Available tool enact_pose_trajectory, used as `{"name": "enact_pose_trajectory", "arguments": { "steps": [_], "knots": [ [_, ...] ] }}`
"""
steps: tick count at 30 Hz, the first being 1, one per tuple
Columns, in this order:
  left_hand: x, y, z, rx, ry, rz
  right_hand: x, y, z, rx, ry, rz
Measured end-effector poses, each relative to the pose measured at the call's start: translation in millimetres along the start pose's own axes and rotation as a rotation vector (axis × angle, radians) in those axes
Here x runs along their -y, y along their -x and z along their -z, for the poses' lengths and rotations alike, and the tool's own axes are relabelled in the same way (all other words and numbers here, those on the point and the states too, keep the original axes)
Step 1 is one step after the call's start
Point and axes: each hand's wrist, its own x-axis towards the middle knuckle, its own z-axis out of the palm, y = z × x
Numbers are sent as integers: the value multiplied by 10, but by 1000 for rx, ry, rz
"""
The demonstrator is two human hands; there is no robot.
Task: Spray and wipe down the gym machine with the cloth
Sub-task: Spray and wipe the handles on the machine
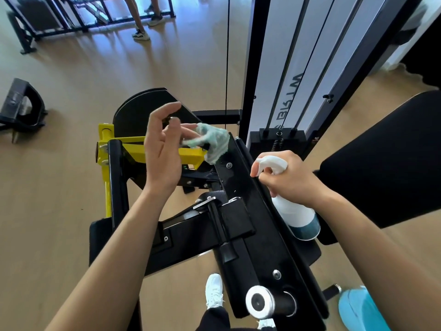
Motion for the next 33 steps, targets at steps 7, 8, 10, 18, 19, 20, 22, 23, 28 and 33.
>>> {"name": "enact_pose_trajectory", "arguments": {
  "steps": [7,8,10,18,19,20,22,23,28,33],
  "knots": [
    [127,-187,-100,218,-318,80,0,-11,-6,-2,15,-9],
    [150,-191,-130,229,-326,85,-2,-13,-7,-3,15,-9],
    [205,-170,-198,232,-226,114,-2,-12,-14,-5,11,-14],
    [389,-111,-310,189,61,164,26,-22,-79,-10,10,-32],
    [387,-107,-303,204,78,149,26,-23,-83,-12,10,-31],
    [378,-95,-288,219,91,126,24,-24,-84,-17,12,-30],
    [357,-42,-243,228,138,85,14,-18,-65,-28,10,-30],
    [354,-8,-211,222,184,67,5,-12,-50,-33,4,-32],
    [307,102,-87,220,263,25,-22,-8,-23,-53,3,-38],
    [387,-267,4,450,50,64,-7,-24,-57,-50,12,-32]
  ]
}}
